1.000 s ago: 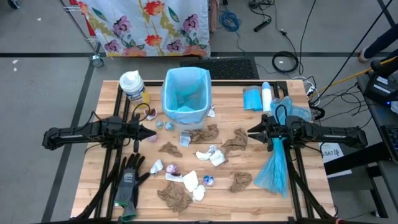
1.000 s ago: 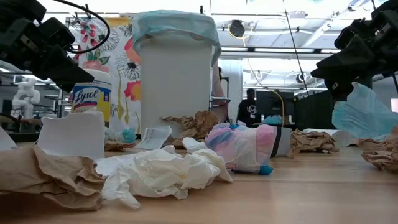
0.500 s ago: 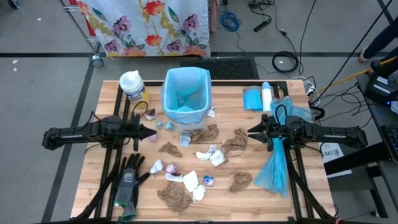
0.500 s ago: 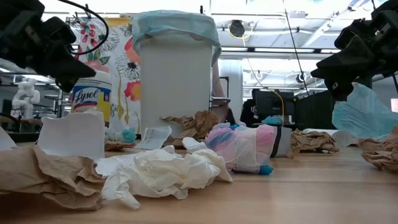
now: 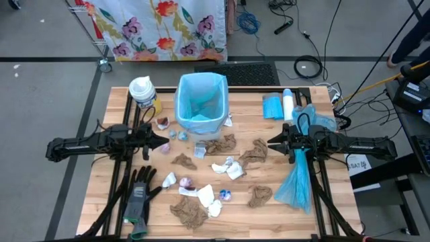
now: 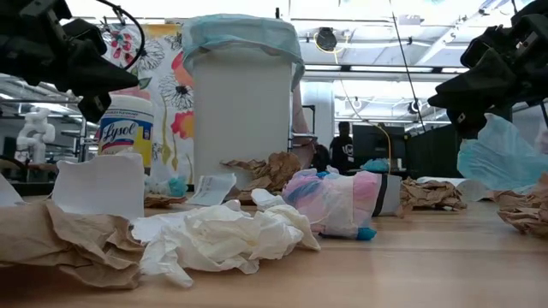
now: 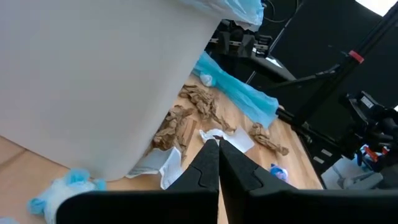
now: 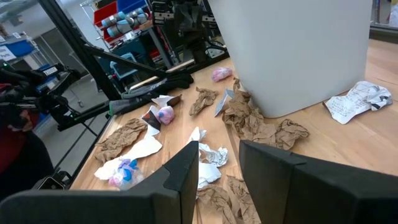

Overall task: Place trash/remove bag and relplace
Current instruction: Put the pink plastic into the trash bin

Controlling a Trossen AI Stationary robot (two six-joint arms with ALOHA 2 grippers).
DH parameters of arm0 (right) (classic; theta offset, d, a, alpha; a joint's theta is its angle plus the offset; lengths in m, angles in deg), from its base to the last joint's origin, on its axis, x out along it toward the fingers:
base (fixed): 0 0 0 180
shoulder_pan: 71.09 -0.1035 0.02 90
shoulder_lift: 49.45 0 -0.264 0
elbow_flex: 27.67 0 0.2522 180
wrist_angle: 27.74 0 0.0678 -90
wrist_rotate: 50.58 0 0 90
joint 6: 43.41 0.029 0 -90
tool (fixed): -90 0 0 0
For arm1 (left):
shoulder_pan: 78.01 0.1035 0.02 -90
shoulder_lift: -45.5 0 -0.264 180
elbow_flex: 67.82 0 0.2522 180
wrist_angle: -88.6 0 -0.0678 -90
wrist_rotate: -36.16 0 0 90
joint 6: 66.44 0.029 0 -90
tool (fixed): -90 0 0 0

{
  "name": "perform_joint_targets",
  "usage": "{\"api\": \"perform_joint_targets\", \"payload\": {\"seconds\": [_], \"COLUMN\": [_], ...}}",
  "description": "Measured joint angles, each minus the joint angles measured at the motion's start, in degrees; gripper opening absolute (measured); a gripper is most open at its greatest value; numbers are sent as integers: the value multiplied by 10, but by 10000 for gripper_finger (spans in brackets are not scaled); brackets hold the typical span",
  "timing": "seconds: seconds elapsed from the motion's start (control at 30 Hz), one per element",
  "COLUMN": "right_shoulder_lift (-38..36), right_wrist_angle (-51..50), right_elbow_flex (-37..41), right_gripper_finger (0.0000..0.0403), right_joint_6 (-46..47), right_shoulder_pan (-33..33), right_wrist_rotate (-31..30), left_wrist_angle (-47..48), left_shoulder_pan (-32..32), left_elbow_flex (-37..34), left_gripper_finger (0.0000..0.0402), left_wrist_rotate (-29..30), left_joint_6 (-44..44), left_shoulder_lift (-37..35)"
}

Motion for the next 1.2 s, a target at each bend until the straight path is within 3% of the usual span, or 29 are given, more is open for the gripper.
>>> {"api": "perform_joint_targets", "payload": {"seconds": [0.23,0.43,1.2], "right_shoulder_lift": [0,0,0], "right_wrist_angle": [0,0,0], "right_elbow_flex": [0,0,0], "right_gripper_finger": [109,109,109], "right_joint_6": [0,0,0], "right_shoulder_pan": [0,0,0], "right_wrist_rotate": [0,0,0], "left_wrist_angle": [4,5,11], "left_shoulder_pan": [0,0,0], "left_elbow_flex": [0,0,0], "left_gripper_finger": [4,4,4], "left_wrist_rotate": [-22,-19,-41], "left_joint_6": [-2,-75,-76], "left_shoulder_lift": [0,0,0]}}
